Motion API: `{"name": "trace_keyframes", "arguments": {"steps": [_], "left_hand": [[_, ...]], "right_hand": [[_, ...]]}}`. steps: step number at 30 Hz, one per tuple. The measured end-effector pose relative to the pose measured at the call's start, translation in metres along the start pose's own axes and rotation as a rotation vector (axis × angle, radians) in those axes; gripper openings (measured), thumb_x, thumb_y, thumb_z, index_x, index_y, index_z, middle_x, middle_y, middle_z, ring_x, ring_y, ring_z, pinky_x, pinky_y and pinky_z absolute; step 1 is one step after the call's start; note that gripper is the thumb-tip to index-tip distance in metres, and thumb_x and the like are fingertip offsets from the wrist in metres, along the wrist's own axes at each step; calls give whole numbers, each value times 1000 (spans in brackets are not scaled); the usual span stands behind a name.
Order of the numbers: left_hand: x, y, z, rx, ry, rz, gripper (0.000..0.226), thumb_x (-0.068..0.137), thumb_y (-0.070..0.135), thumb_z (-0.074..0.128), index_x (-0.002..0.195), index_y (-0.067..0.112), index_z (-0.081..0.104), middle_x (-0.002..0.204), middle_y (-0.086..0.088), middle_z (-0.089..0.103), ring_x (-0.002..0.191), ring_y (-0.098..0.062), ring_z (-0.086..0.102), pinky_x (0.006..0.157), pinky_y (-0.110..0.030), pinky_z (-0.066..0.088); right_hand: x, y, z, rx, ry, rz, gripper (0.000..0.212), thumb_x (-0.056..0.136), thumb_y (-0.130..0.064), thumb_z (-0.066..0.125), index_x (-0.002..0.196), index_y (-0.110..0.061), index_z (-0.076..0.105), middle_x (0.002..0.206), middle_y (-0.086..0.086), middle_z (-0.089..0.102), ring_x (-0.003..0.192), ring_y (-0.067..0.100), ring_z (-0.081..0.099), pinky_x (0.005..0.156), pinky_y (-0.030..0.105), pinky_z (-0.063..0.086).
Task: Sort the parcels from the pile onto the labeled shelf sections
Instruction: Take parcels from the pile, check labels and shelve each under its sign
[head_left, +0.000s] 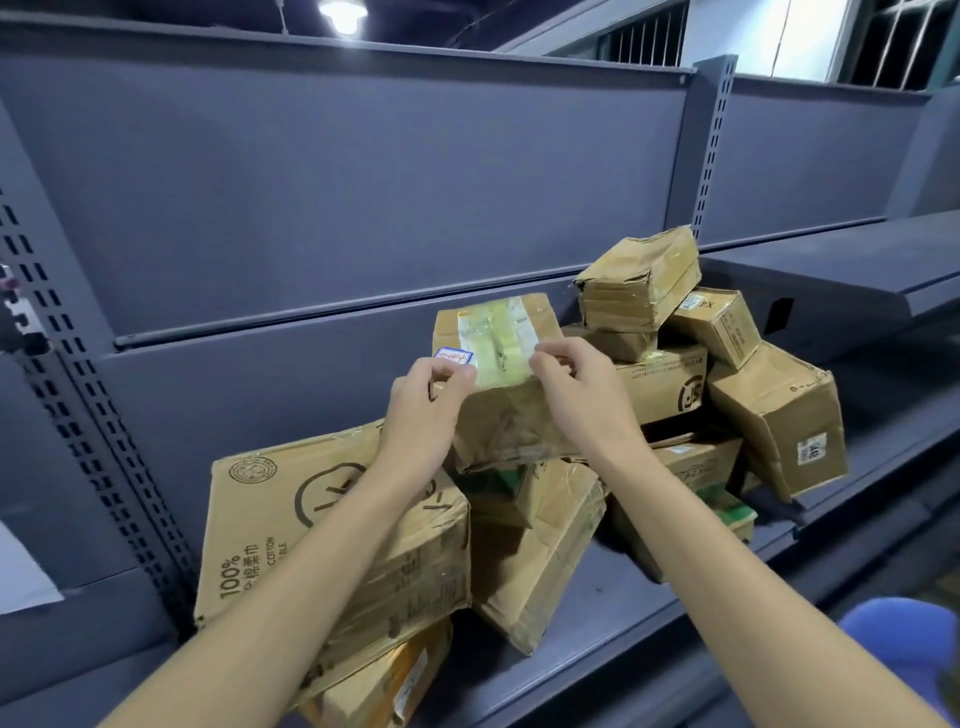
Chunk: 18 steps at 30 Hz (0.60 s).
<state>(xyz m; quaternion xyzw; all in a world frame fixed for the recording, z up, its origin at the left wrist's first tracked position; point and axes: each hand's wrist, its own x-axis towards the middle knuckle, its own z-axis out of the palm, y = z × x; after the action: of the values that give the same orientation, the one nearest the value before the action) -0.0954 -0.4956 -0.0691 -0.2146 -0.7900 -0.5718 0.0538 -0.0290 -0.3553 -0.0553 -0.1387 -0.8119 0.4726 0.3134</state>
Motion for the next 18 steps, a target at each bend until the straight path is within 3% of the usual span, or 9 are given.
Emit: {"name": "trace_keyframes", "arguments": {"steps": [3,5,8,10,13,18], "left_hand": [[-38,12,-5,-87,0,111,23,85,53,52,100,36,58,113,1,54,99,-3,52,88,-25,42],[-71,20,-4,-160,-5,106,28,79,55,53,103,42,55,113,10,49,101,9,48,90,-22,39],[-129,19,2,-232,-57,99,41,69,56,56,109,47,52,119,20,48,116,10,42,94,-20,36],[-168,10,6,-220,-73,101,48,64,54,56,111,46,52,116,24,46,117,10,43,93,-10,34],[-213,-7,11,-136,-65,86,51,59,50,57,110,50,51,110,22,47,114,5,47,88,-4,34],[-259,-19,1,8,-41,24,50,55,45,56,104,54,54,107,20,48,107,4,51,83,2,32]], "right_hand": [[-39,-11,-24,62,27,-23,29,94,-32,52,122,-28,58,113,-19,59,103,-5,53,81,19,43],[-72,-13,-40,78,36,-22,28,94,-32,53,122,-32,57,114,-22,58,104,-8,53,82,16,43],[-131,-2,-59,93,49,-9,28,90,-34,55,117,-39,56,110,-24,59,103,-8,55,78,12,46],[-172,9,-67,115,52,25,24,88,-39,58,112,-43,59,110,-24,61,101,-7,57,74,16,47],[-221,28,-70,54,80,87,44,69,-47,61,113,-44,60,115,-17,63,94,0,64,70,22,51],[-264,37,-67,-90,47,49,44,60,-50,55,104,-46,60,115,-22,59,91,-4,61,70,7,46]]}}
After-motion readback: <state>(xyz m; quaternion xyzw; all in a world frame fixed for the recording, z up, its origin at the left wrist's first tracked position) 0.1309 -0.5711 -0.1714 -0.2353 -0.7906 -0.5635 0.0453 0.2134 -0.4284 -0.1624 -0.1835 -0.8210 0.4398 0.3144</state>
